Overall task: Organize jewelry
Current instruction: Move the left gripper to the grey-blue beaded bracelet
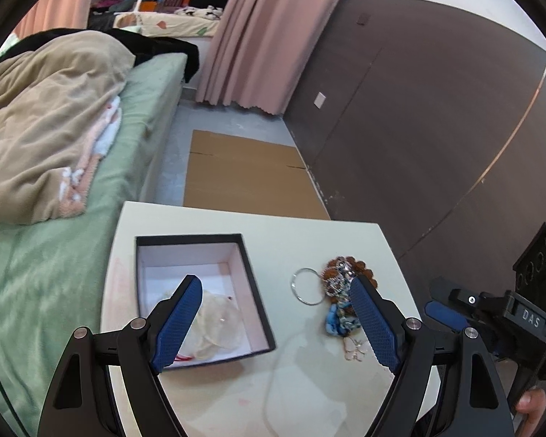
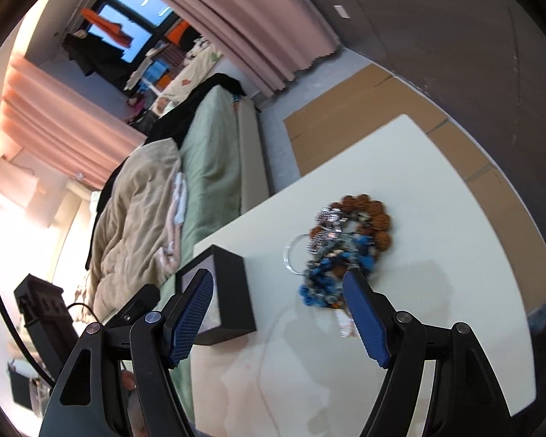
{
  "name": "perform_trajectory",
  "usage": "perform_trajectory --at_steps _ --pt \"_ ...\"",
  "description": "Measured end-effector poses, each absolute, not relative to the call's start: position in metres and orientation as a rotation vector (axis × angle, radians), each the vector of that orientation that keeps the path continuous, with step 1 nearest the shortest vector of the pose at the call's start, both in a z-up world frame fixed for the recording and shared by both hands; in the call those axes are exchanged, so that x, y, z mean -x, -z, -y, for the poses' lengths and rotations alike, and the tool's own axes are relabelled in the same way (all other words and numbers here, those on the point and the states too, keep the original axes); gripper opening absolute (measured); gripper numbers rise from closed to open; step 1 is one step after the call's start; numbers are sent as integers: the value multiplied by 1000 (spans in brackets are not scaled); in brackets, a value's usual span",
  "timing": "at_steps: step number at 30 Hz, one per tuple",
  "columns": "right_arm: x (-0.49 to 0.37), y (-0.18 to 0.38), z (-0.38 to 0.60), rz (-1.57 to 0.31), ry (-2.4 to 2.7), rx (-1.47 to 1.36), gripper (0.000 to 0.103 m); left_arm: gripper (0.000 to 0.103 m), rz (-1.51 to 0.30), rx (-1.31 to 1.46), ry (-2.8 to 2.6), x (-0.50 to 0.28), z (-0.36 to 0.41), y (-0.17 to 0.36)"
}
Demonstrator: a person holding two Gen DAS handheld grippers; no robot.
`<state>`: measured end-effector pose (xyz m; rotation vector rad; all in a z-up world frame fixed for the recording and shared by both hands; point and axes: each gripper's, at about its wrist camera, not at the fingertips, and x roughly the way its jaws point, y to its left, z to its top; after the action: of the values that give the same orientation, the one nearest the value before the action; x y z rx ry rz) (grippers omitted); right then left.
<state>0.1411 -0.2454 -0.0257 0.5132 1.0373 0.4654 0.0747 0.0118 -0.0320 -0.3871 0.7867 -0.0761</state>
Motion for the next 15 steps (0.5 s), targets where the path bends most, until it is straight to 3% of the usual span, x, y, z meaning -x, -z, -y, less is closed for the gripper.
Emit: perform_trajectory --at_steps 4,15 --pt "-142 31 261 -1057 -418 -526 74 82 -794 365 110 -76 6 35" --pt "-145 39 291 -1086 -336 -536 74 51 -860 279 203 -91 54 52"
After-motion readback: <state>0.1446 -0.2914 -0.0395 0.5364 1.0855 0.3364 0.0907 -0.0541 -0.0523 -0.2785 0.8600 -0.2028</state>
